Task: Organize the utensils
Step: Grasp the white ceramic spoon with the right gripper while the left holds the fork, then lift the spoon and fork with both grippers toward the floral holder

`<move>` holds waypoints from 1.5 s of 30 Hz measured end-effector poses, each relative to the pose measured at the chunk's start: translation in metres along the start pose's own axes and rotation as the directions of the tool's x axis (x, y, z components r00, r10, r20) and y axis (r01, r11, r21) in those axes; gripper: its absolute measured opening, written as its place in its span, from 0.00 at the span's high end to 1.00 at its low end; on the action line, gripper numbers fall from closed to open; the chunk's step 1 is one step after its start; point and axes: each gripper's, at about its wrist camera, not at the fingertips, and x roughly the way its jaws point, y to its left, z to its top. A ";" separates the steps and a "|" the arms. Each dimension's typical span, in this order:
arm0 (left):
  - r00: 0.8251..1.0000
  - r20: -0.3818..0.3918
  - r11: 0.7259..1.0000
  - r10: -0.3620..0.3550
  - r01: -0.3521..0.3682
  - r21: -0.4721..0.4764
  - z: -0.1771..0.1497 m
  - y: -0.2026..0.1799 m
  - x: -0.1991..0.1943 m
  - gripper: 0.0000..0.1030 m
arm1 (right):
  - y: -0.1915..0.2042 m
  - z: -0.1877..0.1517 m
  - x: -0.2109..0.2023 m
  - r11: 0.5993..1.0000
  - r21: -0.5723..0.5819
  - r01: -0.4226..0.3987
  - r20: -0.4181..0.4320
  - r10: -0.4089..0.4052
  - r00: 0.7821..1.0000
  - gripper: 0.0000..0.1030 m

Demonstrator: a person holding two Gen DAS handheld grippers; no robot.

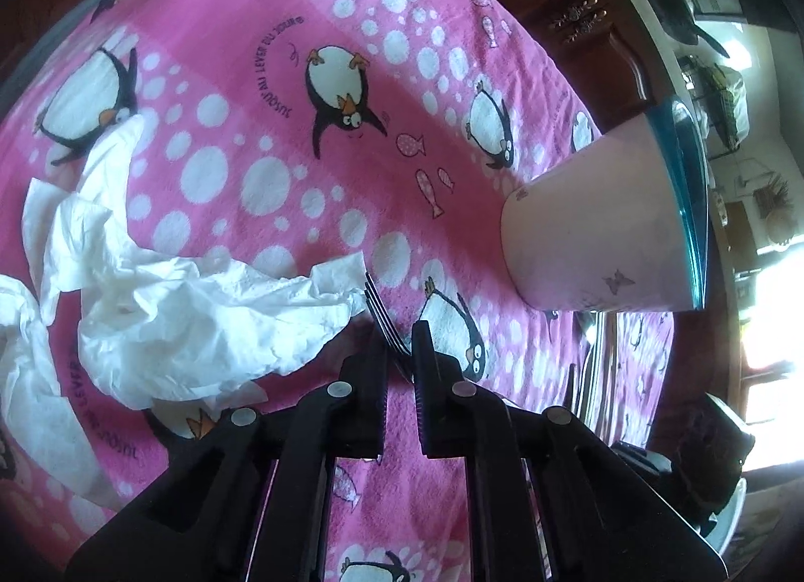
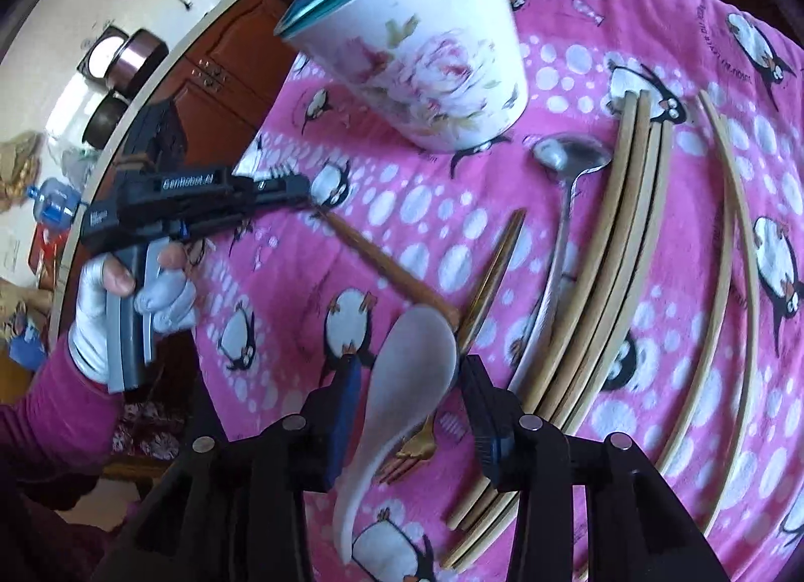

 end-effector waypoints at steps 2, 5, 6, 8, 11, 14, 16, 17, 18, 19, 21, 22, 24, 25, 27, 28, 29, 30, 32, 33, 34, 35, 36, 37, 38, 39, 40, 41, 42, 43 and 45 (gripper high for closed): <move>1.000 0.004 1.000 0.009 -0.009 0.006 0.000 -0.001 -0.001 0.93 | 0.003 0.003 -0.004 1.000 -0.004 -0.026 -0.007 0.026 1.000 0.61; 1.000 0.007 1.000 0.014 -0.014 0.002 0.001 -0.001 0.001 0.93 | 0.020 0.003 -0.009 0.997 -0.071 -0.042 -0.014 0.041 0.999 0.61; 1.000 0.008 1.000 0.013 -0.013 -0.002 0.002 -0.001 0.002 0.93 | 0.023 0.004 -0.006 0.995 -0.093 -0.026 -0.020 0.025 1.000 0.61; 1.000 0.011 1.000 0.015 -0.014 -0.007 0.004 -0.002 0.003 0.92 | 0.025 0.005 0.005 0.994 -0.109 0.000 -0.040 -0.005 0.999 0.65; 1.000 0.012 1.000 0.019 -0.019 -0.015 0.006 -0.004 0.005 0.92 | 0.025 0.006 0.015 0.995 -0.099 -0.002 -0.050 -0.003 0.999 0.68; 1.000 0.014 1.000 0.027 -0.027 0.001 0.007 -0.005 0.006 0.92 | 0.025 0.009 0.020 0.995 -0.101 -0.017 -0.052 0.012 0.999 0.69; 0.999 0.015 0.999 0.032 -0.032 0.011 0.007 -0.007 0.006 0.92 | 0.025 0.012 0.024 0.994 -0.108 -0.014 -0.059 0.007 0.998 0.69; 0.999 0.016 0.999 0.034 -0.034 0.014 0.008 -0.007 0.007 0.92 | 0.025 0.014 0.028 0.994 -0.112 -0.012 -0.064 0.004 0.998 0.72; 0.999 0.018 0.999 0.038 -0.039 0.019 0.008 -0.008 0.007 0.93 | 0.025 0.015 0.031 0.993 -0.116 -0.009 -0.068 0.001 0.998 0.78; 0.999 0.021 0.999 0.043 -0.044 0.024 0.008 -0.009 0.007 0.93 | 0.026 0.015 0.034 0.992 -0.126 -0.001 -0.069 -0.008 0.998 0.82; 0.998 0.031 0.998 0.055 -0.057 0.038 0.007 -0.012 0.007 0.93 | 0.029 0.015 0.037 0.990 -0.141 0.006 -0.065 -0.016 0.998 0.87; 0.997 0.039 0.997 0.064 -0.066 0.046 0.005 -0.013 0.006 0.93 | 0.031 0.015 0.035 0.989 -0.150 0.011 -0.063 -0.021 0.998 0.88; 0.995 0.059 0.994 0.080 -0.084 0.066 0.002 -0.017 0.002 0.93 | 0.035 0.013 0.029 0.987 -0.159 0.010 -0.046 -0.018 0.999 0.93; 0.993 0.077 0.992 0.088 -0.094 0.082 -0.001 -0.021 -0.002 0.93 | 0.036 0.012 0.025 0.988 -0.156 0.007 -0.033 -0.013 0.999 0.94; 0.989 0.107 0.988 0.098 -0.109 0.107 -0.004 -0.028 -0.010 0.93 | 0.038 0.010 0.016 0.989 -0.151 0.002 -0.010 -0.004 1.000 0.95; 0.986 0.127 0.985 0.105 -0.120 0.121 -0.006 -0.032 -0.015 0.93 | 0.040 0.008 0.011 0.988 -0.152 0.008 0.003 -0.008 1.000 0.95; 0.983 0.148 0.982 0.112 -0.132 0.135 -0.009 -0.037 -0.021 0.94 | 0.042 0.006 0.007 0.988 -0.153 0.011 0.013 -0.010 1.000 0.95; 0.978 0.173 0.978 0.118 -0.145 0.150 -0.011 -0.041 -0.028 0.94 | 0.042 0.005 0.004 0.989 -0.150 0.013 0.020 -0.011 1.000 0.96; 0.970 0.209 0.971 0.127 -0.165 0.175 -0.013 -0.049 -0.038 0.95 | 0.043 0.001 -0.003 0.990 -0.137 0.016 0.039 -0.010 0.999 0.96; 0.961 0.236 0.963 0.141 -0.189 0.194 -0.016 -0.055 -0.045 0.95 | 0.043 0.000 -0.006 0.991 -0.136 0.016 0.044 -0.010 0.999 0.96; 0.954 0.257 0.956 0.152 -0.208 0.208 -0.017 -0.058 -0.050 0.95 | 0.044 -0.002 -0.009 0.991 -0.135 0.013 0.047 -0.006 0.999 0.96; 0.949 0.272 0.951 0.157 -0.220 0.219 -0.018 -0.061 -0.054 0.95 | 0.045 -0.004 -0.011 0.991 -0.135 0.014 0.050 -0.007 0.999 0.96; 0.945 0.287 0.946 0.157 -0.227 0.231 -0.020 -0.065 -0.059 0.95 | 0.047 -0.005 -0.013 0.991 -0.134 0.016 0.052 -0.009 0.999 0.96; 0.943 0.293 0.944 0.156 -0.230 0.237 -0.022 -0.066 -0.061 0.95 | 0.049 -0.007 -0.014 0.991 -0.134 0.017 0.054 -0.010 0.998 0.96; 0.941 0.301 0.942 0.155 -0.233 0.242 -0.024 -0.068 -0.065 0.96 | 0.052 -0.009 -0.016 0.991 -0.135 0.015 0.057 -0.008 0.998 0.96; 0.939 0.306 0.941 0.154 -0.234 0.243 -0.026 -0.069 -0.067 0.96 | 0.054 -0.010 -0.017 0.991 -0.136 0.015 0.060 -0.007 0.998 0.96; 0.938 0.311 0.942 0.152 -0.233 0.243 -0.028 -0.069 -0.069 0.96 | 0.056 -0.012 -0.019 0.991 -0.136 0.013 0.066 -0.004 0.998 0.96; 0.937 0.314 0.942 0.151 -0.232 0.242 -0.029 -0.070 -0.071 0.96 | 0.058 -0.014 -0.020 0.990 -0.139 0.013 0.067 -0.004 0.998 0.96; 0.936 0.317 0.942 0.151 -0.233 0.242 -0.030 -0.071 -0.072 0.96 | 0.059 -0.015 -0.020 0.990 -0.141 0.017 0.067 -0.007 0.998 0.96; 0.935 0.320 0.941 0.151 -0.235 0.244 -0.031 -0.071 -0.073 0.96 | 0.060 -0.017 -0.020 0.990 -0.143 0.019 0.061 -0.011 0.998 0.96; 0.934 0.323 0.940 0.150 -0.236 0.245 -0.034 -0.071 -0.075 0.96 | 0.061 -0.019 -0.018 0.989 -0.144 0.018 0.048 -0.011 0.999 0.96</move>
